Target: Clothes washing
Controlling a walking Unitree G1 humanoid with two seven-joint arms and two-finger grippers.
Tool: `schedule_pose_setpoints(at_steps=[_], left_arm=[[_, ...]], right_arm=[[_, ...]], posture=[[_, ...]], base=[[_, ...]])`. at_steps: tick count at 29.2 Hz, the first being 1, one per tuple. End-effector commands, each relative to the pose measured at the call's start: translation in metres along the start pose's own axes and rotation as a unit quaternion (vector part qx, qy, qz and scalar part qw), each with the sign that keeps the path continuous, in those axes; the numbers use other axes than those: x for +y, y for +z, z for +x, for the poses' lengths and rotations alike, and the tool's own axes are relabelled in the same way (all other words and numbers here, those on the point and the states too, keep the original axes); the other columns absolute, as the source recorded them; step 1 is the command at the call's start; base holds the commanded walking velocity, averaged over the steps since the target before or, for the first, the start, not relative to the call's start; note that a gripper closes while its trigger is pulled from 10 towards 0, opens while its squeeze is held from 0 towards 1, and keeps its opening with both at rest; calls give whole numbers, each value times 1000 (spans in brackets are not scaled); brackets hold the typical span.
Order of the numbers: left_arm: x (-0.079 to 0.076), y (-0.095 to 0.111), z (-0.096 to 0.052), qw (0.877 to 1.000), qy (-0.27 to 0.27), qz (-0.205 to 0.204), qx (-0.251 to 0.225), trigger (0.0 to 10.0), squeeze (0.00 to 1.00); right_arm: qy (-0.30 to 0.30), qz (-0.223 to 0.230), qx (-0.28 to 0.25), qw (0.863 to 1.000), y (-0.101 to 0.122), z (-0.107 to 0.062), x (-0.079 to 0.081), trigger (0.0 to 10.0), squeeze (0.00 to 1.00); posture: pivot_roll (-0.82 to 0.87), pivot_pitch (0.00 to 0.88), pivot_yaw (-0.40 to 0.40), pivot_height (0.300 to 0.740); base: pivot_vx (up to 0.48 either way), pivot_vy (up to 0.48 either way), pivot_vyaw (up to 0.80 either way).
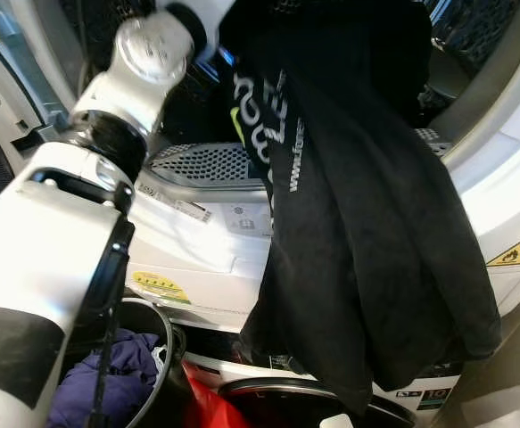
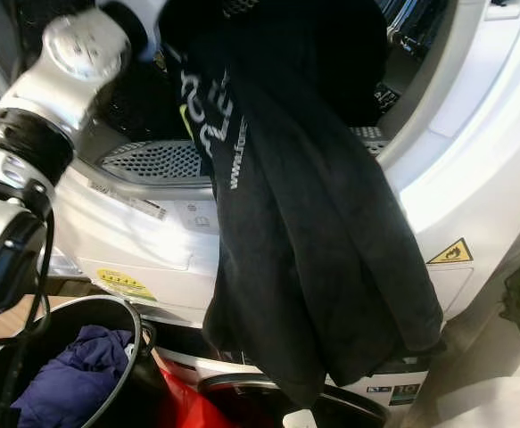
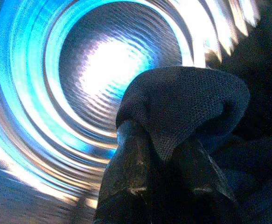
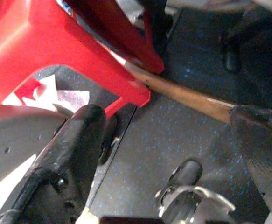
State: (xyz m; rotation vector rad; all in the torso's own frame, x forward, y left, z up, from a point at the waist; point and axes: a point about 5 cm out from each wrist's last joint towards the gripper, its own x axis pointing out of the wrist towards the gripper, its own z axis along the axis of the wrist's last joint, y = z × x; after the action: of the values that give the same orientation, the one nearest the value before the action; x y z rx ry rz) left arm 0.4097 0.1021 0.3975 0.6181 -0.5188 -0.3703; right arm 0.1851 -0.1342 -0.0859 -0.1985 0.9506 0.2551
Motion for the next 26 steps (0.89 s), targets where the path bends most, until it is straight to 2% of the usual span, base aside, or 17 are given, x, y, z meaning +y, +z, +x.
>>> schedule_pose_setpoints(at_steps=[1,3,4,5,6,7,9,14,16,17,20,21,25,26], left_arm=[[-2,-16,-5,999,-11,-23,23,0,0],[-12,-23,-6,998,-41,-40,31,0,0],[-19,-27,-7,997,-64,-37,38,667,0],[-29,-31,-8,994,-97,-34,44,2000,0],[-34,-34,-9,991,-118,-31,47,2000,0],[-44,-36,-10,988,-148,-29,39,8627,0],[-50,-37,-11,985,-169,-33,31,10000,0],[-58,-39,-13,980,-194,-44,27,10000,0],[-61,-42,-15,977,-207,-47,29,10000,0],[-63,-44,-16,976,-212,-47,31,10000,0],[-66,-46,-17,975,-216,-47,33,10000,0],[-67,-47,-17,974,-217,-48,33,10000,0],[-69,-48,-18,973,-222,-53,32,10000,0],[-71,-49,-18,972,-224,-55,32,10000,0]], right_arm=[[1,3,-23,1000,12,2,3,10000,0],[0,5,-38,999,20,2,1,10000,0],[0,4,-47,999,24,3,-1,10000,0],[2,2,-56,998,29,3,-2,10000,0],[3,0,-61,998,32,3,-3,10000,0],[10,-9,-73,997,38,3,-5,10000,0],[19,-15,-81,996,41,3,-6,10000,0],[69,-10,-90,994,42,1,-6,10000,0],[149,-6,-100,984,37,-3,-5,10000,0],[222,2,-97,970,31,-7,-4,10000,0],[288,-3,-86,954,21,-12,-2,10000,0],[319,-7,-79,945,15,-15,-2,10000,0],[389,-13,-58,919,2,-24,-3,10000,0],[429,-35,-48,901,-6,-29,-3,10000,0]], posture=[[36,0,187,740],[22,0,188,740],[20,0,186,740],[19,0,183,740],[18,0,182,740],[17,0,178,740],[17,0,174,740],[19,0,170,740],[18,0,167,740],[17,0,166,740],[16,0,161,740],[12,0,158,740],[8,0,154,740],[2,0,150,740]], base=[[0,0,0],[0,0,0],[0,0,0],[0,0,0],[0,0,0],[0,0,0],[0,0,0],[0,0,0],[0,0,0],[0,0,0],[0,0,0],[0,0,0],[0,0,0],[0,0,0]])
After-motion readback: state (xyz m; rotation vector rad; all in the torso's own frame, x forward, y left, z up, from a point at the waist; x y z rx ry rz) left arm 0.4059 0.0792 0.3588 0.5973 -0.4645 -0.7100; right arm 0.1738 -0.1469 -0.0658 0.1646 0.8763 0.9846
